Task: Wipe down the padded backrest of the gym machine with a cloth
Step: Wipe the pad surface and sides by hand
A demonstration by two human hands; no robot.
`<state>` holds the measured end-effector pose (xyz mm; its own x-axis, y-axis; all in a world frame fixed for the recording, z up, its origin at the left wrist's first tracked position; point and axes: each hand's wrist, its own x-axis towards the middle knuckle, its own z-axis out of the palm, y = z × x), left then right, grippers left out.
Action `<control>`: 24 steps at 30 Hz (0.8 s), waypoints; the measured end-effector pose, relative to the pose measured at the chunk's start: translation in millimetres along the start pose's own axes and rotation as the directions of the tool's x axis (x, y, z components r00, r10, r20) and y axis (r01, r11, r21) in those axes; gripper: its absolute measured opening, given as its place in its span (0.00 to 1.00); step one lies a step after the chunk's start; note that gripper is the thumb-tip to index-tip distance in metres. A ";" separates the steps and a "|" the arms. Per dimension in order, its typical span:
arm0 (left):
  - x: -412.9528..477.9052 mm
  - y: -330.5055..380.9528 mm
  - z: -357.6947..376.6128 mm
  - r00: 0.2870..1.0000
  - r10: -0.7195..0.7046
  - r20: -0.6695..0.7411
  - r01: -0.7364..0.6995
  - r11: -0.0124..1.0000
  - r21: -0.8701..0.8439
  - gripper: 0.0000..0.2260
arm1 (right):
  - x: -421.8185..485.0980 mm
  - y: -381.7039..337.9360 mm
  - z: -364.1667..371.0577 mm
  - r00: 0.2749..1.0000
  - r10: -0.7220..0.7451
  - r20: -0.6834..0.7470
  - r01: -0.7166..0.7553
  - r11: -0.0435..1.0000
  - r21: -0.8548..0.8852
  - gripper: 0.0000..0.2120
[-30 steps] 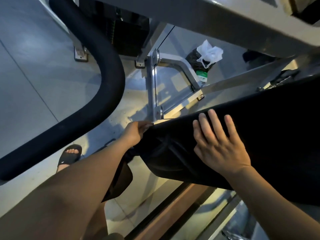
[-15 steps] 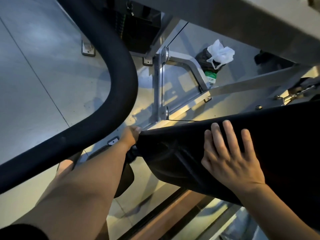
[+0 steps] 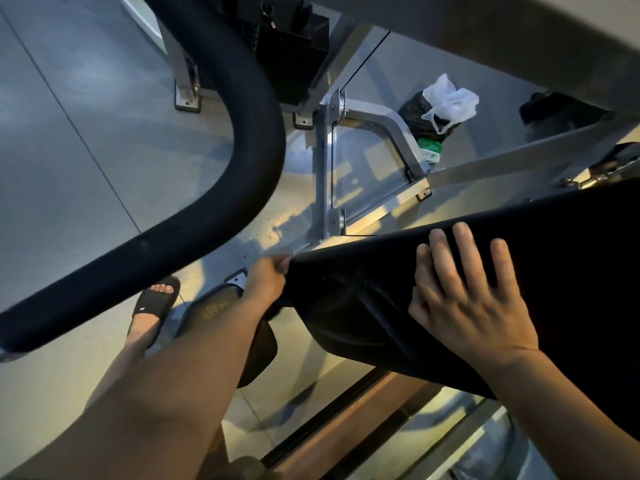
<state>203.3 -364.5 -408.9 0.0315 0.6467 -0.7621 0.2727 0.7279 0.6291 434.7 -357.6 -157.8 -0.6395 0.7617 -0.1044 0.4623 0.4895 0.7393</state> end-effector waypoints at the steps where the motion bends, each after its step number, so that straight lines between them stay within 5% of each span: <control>1: 4.7 3.9 1.7 1.000 -0.018 -0.021 0.018 1.000 -0.008 0.11 | 0.2 -0.8 0.3 1.000 0.001 -0.002 -0.001 1.000 0.004 0.31; 9: -28.2 42.8 16.3 0.958 0.272 0.095 -0.273 0.962 0.001 0.13 | 0.9 -0.2 -0.9 1.000 0.025 -0.008 -0.025 1.000 0.000 0.31; 15: 3.0 20.6 0.6 0.993 0.083 0.085 -0.087 0.995 0.045 0.13 | 0.6 -2.8 -0.2 1.000 0.022 -0.005 -0.022 1.000 0.012 0.31; 24: -51.6 115.8 7.3 0.925 0.343 0.164 -0.337 0.939 -0.064 0.11 | 3.9 0.7 -6.7 0.998 0.017 0.065 -0.019 1.000 0.023 0.31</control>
<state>240.2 -315.2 -297.9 0.2800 0.8108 -0.5140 0.1839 0.4802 0.8577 428.4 -357.2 -153.2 -0.5900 0.7961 -0.1347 0.4885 0.4848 0.7254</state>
